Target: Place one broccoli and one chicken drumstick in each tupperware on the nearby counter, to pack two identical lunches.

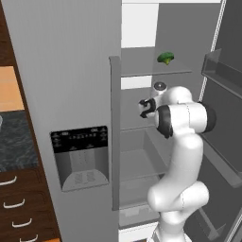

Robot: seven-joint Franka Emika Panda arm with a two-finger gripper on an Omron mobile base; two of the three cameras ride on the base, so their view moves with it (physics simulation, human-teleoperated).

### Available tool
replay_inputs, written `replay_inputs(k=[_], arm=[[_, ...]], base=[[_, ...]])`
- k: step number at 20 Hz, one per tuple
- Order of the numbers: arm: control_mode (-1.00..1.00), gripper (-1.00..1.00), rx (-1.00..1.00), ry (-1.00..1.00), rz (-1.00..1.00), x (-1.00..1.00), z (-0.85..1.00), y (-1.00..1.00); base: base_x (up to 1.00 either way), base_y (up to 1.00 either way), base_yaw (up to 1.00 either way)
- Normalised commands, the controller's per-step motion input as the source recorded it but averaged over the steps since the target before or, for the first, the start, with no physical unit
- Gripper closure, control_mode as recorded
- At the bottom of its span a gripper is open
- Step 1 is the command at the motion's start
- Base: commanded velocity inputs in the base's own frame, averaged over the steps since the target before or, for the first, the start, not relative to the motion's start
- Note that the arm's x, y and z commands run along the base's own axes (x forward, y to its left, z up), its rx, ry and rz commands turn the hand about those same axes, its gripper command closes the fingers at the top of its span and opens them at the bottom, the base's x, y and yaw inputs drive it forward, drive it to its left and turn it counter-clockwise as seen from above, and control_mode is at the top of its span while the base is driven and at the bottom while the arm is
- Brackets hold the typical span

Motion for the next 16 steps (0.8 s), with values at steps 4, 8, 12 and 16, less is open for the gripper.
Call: replay_inputs(k=[4,8,12,16], arm=[[-1.0,1.0,0.0,-0.04,0.0,-1.0,0.0,0.56],[-1.0,1.0,0.0,-0.02,0.02,-1.0,0.1,0.55],[-1.0,1.0,0.0,-0.02,0.04,-1.0,0.52,0.43],[-1.0,1.0,0.0,0.0,0.01,-1.0,1.0,0.1]], base=[[0.0,0.0,0.0],[0.0,0.0,0.0],[0.0,0.0,0.0],[0.0,0.0,0.0]])
